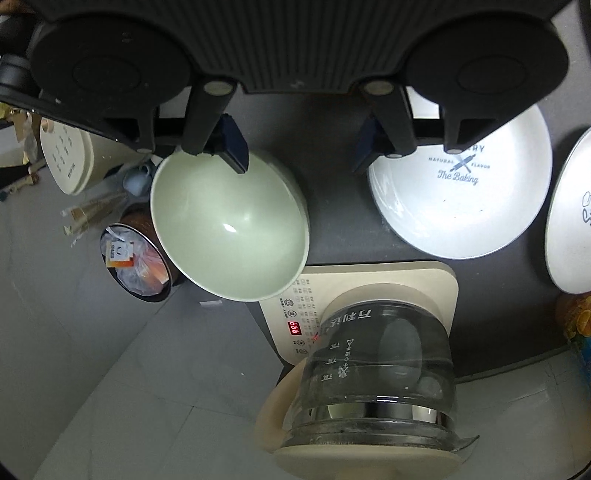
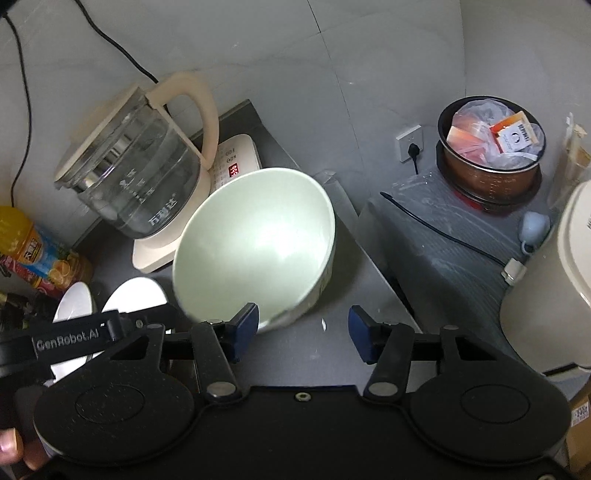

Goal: Organize plates and bowls
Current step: 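Grasp the rim of the smaller pale green bowl with the right gripper, then lift the smaller pale green bowl and carry it toward the red bowl stack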

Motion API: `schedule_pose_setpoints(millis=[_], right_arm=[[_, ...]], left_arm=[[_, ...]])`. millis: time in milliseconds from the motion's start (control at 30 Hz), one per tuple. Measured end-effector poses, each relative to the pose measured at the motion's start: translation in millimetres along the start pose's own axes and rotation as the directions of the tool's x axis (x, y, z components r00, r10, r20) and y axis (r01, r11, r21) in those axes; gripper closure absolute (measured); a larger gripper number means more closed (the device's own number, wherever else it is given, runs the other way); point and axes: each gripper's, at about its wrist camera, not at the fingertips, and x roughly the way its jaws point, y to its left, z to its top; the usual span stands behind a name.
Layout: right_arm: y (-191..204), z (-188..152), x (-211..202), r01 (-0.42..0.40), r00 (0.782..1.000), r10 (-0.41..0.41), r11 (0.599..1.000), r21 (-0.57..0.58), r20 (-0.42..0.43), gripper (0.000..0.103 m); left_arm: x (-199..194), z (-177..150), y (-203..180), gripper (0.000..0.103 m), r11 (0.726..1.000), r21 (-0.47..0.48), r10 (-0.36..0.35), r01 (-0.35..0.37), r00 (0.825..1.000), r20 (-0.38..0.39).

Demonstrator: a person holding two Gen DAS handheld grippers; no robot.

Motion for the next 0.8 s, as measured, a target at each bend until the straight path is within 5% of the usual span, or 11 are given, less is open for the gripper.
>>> schedule_pose_setpoints(millis=[500,800], right_arm=[[-4,16,50,0.037,0.997,-0.038,0.999,-0.012,-0.07,0.075],[1,16,65,0.057,0.992,-0.061,0.998,-0.034,-0.11,0.08]], left_arm=[[47,15,0,0.074,0.999,-0.049,0.021,-0.024,0.998,-0.061],[73,20,-8,0.087,0.999,-0.027,0.035,-0.038,0.993,-0.115]])
